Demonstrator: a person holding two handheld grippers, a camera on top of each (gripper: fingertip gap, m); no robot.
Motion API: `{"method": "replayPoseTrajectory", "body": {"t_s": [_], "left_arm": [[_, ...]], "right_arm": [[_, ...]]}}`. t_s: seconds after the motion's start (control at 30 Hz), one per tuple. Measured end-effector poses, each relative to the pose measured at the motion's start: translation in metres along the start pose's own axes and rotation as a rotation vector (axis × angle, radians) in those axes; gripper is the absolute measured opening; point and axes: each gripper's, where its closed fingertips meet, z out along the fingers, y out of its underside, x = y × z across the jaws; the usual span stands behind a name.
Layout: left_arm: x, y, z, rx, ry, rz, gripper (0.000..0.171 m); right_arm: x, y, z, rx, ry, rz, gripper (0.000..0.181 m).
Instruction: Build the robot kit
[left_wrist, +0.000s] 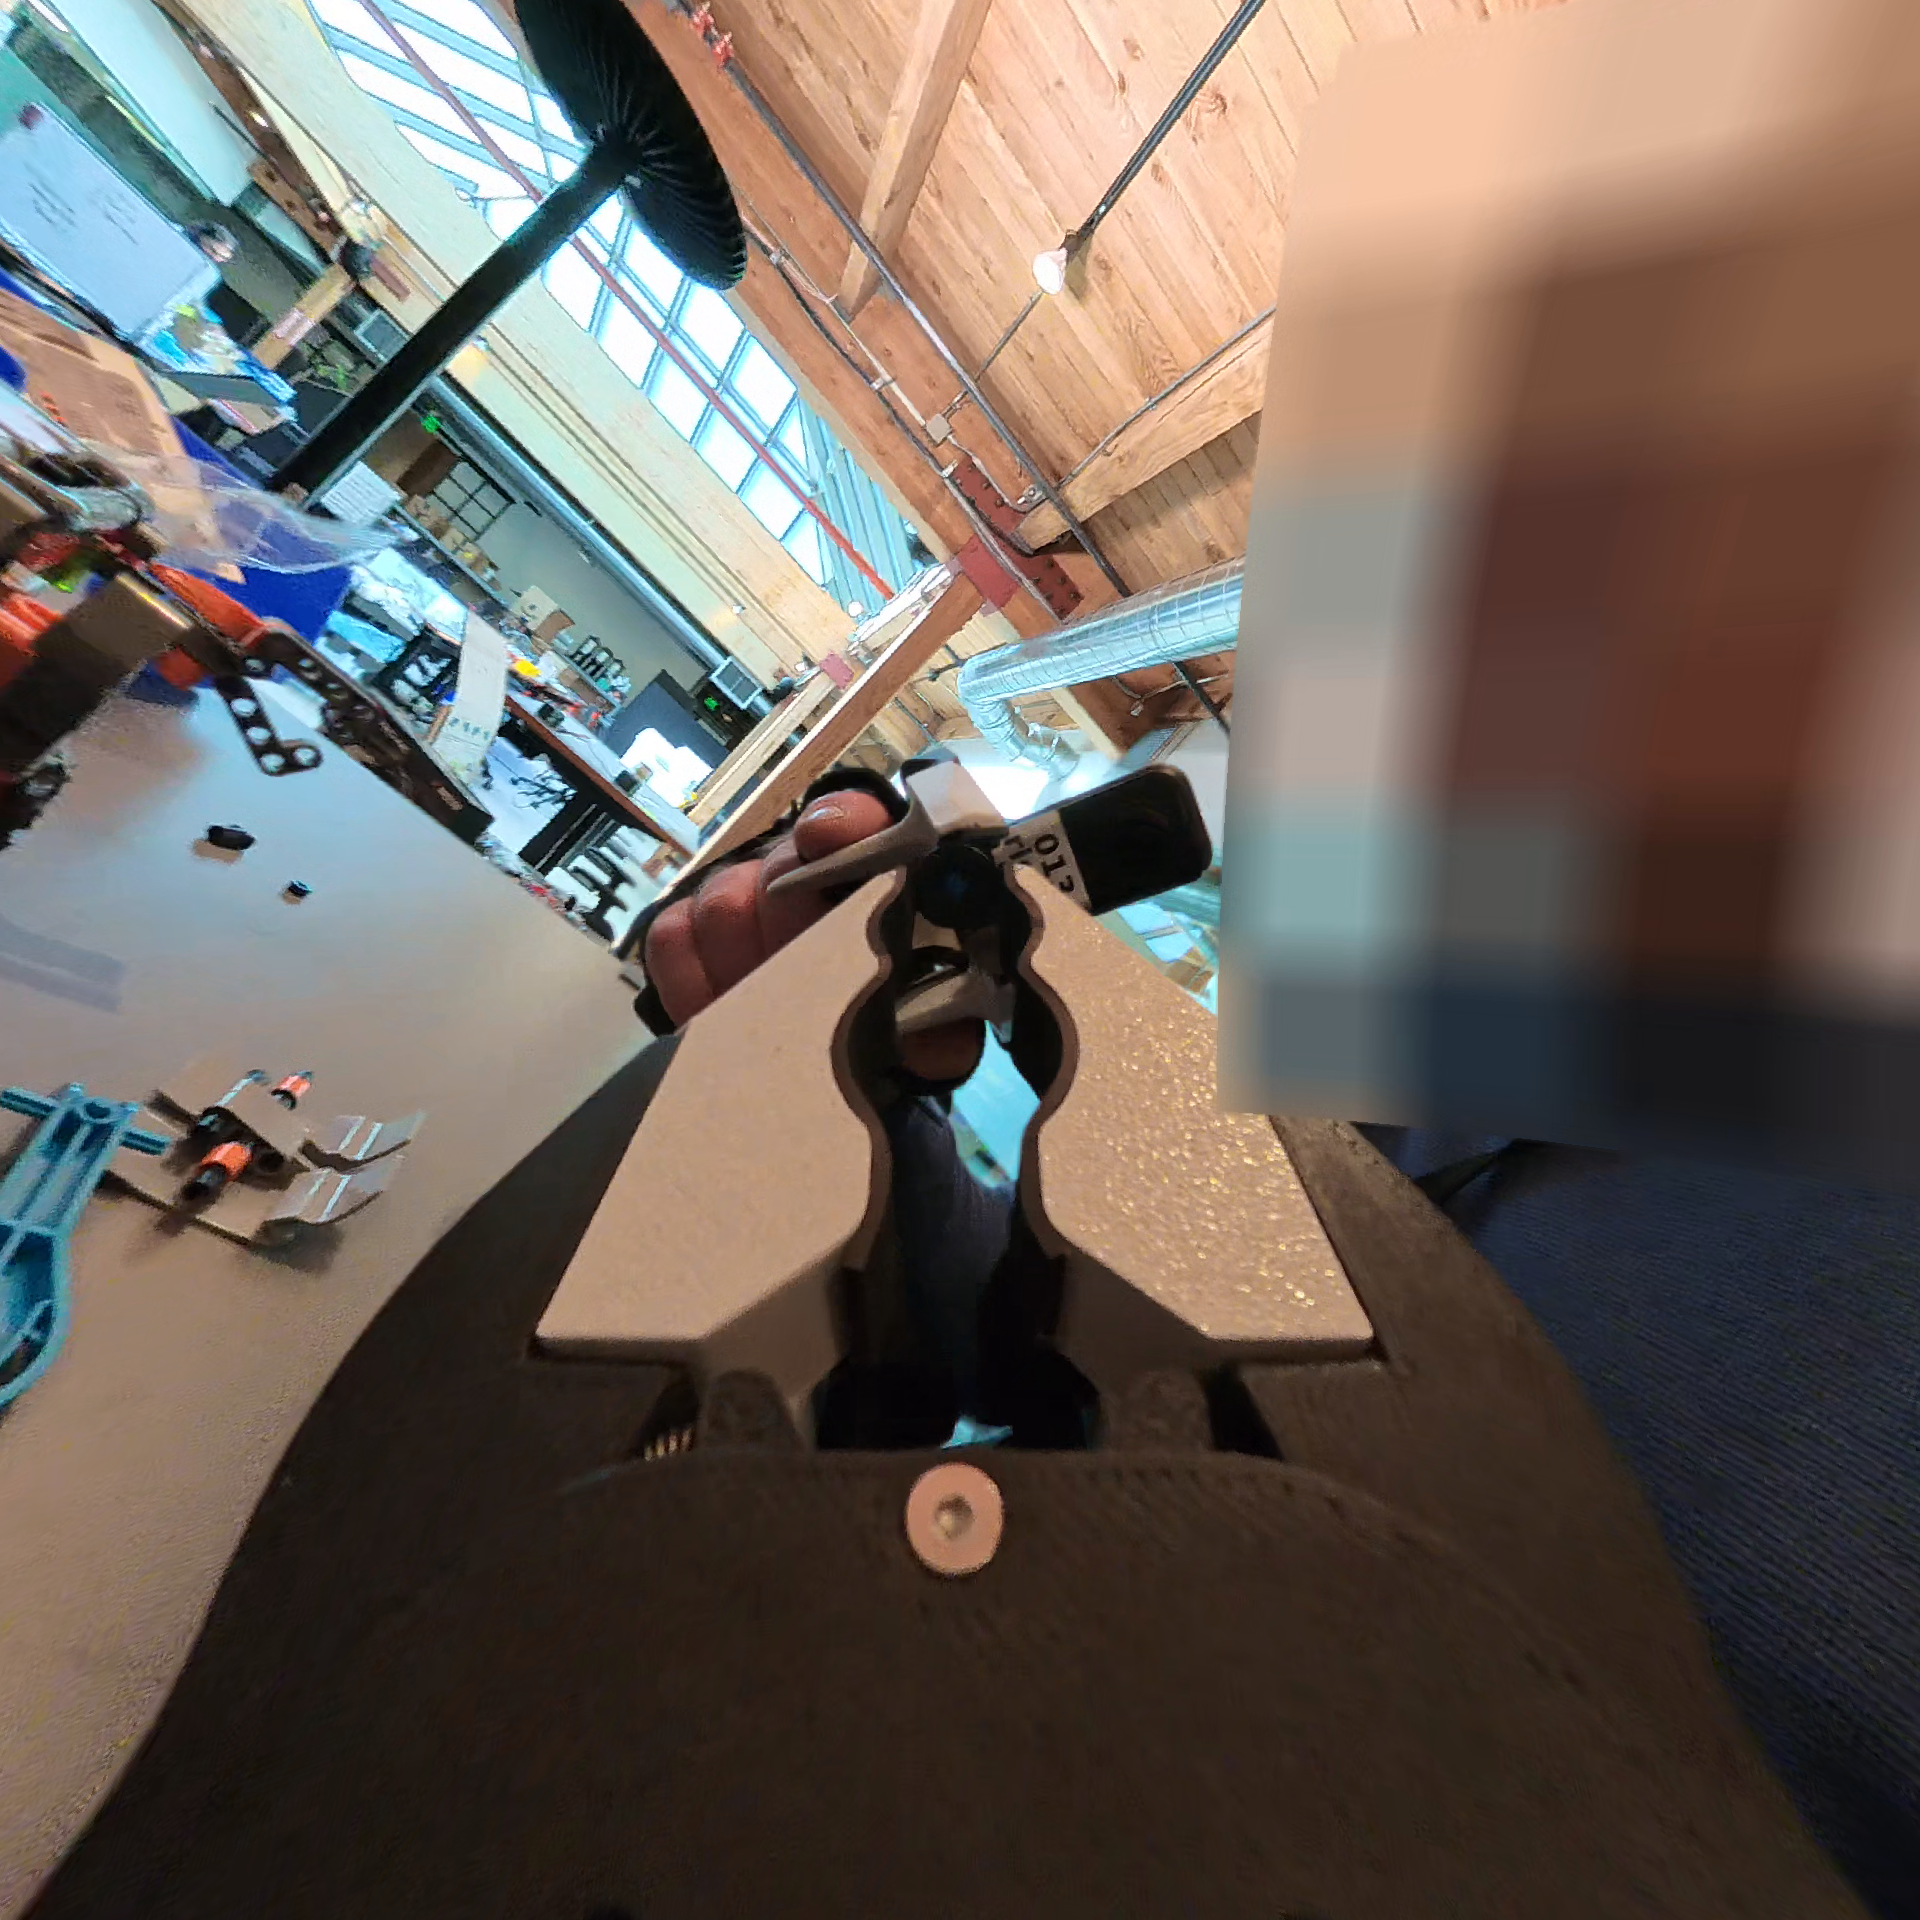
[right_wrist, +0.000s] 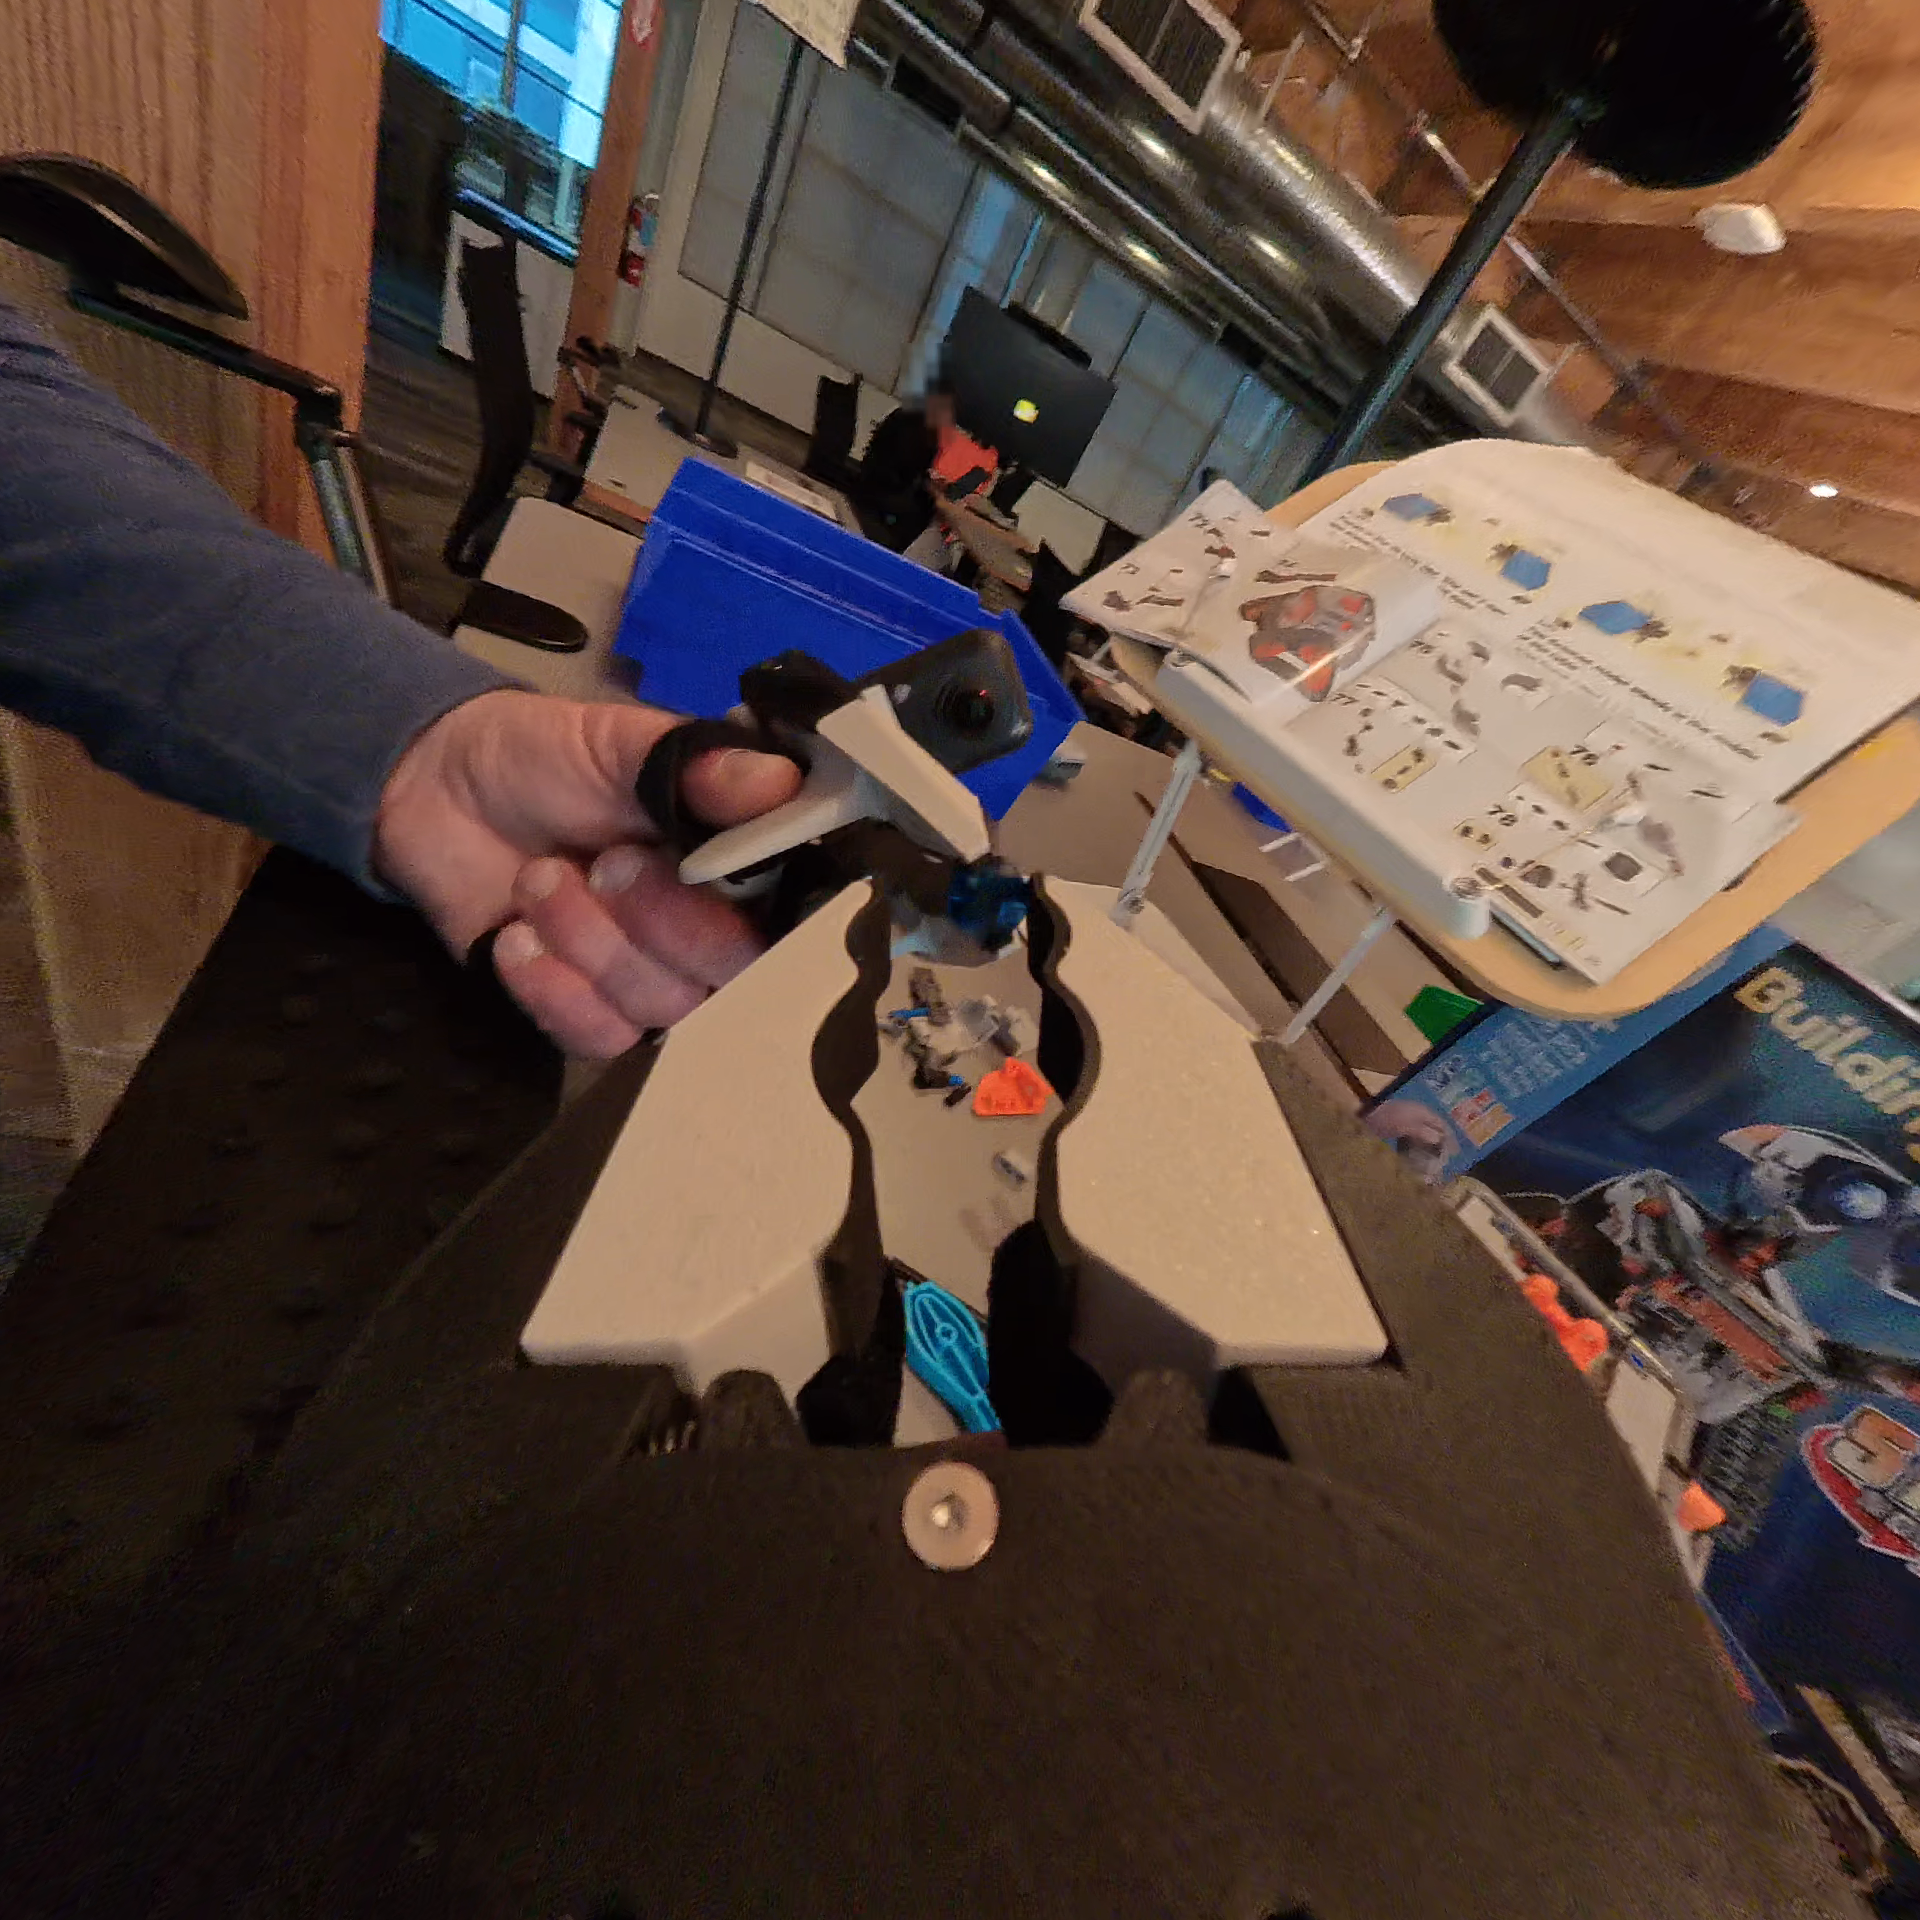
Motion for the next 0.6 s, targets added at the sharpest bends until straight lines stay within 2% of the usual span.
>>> {"method": "replayPoseTrajectory", "body": {"t_s": [0.1,0.27,0.6], "left_arm": [[-0.0018,0.0019,0.0017,0.006,0.021,-0.034,0.013],[-0.0026,0.0036,0.0037,0.007,0.067,-0.089,0.013],[-0.0011,0.0080,0.0047,-0.019,0.129,-0.170,0.014]], "right_arm": [[0.0052,-0.0019,-0.0026,0.007,0.031,-0.011,0.011],[0.0082,0.0008,-0.0049,-0.017,0.035,-0.015,0.019],[0.0005,0.0066,-0.0045,-0.077,-0.052,-0.013,0.013]]}}
